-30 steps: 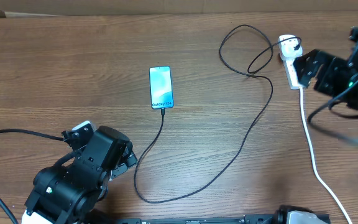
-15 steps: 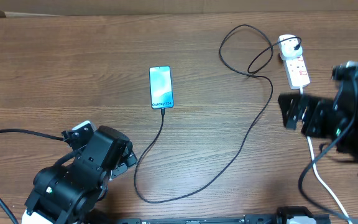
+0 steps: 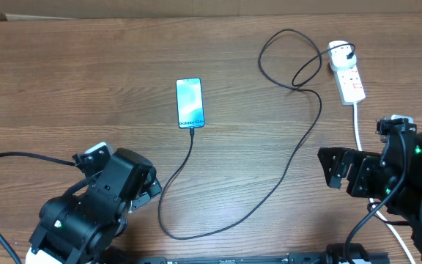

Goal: Plug charger to phone and switch on socket

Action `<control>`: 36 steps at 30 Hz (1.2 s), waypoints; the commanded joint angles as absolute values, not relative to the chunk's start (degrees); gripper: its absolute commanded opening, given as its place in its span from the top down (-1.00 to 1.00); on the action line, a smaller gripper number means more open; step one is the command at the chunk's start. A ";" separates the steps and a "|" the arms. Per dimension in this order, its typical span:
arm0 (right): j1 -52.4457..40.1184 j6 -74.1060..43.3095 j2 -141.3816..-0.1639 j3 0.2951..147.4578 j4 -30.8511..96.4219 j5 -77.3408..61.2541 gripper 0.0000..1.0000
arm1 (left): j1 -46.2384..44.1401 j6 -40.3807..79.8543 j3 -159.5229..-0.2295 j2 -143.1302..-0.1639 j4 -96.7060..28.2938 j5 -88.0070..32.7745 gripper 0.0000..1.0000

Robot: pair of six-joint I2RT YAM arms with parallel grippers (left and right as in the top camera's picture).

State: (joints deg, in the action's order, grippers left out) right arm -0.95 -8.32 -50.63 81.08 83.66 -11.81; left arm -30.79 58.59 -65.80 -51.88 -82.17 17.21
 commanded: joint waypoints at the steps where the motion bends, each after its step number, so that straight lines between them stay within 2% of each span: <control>1: -1.34 -7.84 -50.43 80.90 83.72 -12.29 -1.00 | -31.11 59.83 -65.39 -51.75 -82.06 18.44 -0.99; 36: -1.52 -7.29 -49.19 80.68 83.13 -9.91 -1.00 | -31.11 59.83 -65.39 -51.75 -82.06 18.44 -0.99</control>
State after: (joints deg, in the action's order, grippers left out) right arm -0.95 -8.08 -50.57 81.08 83.70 -11.44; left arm -30.79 58.59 -65.80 -51.88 -82.17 17.21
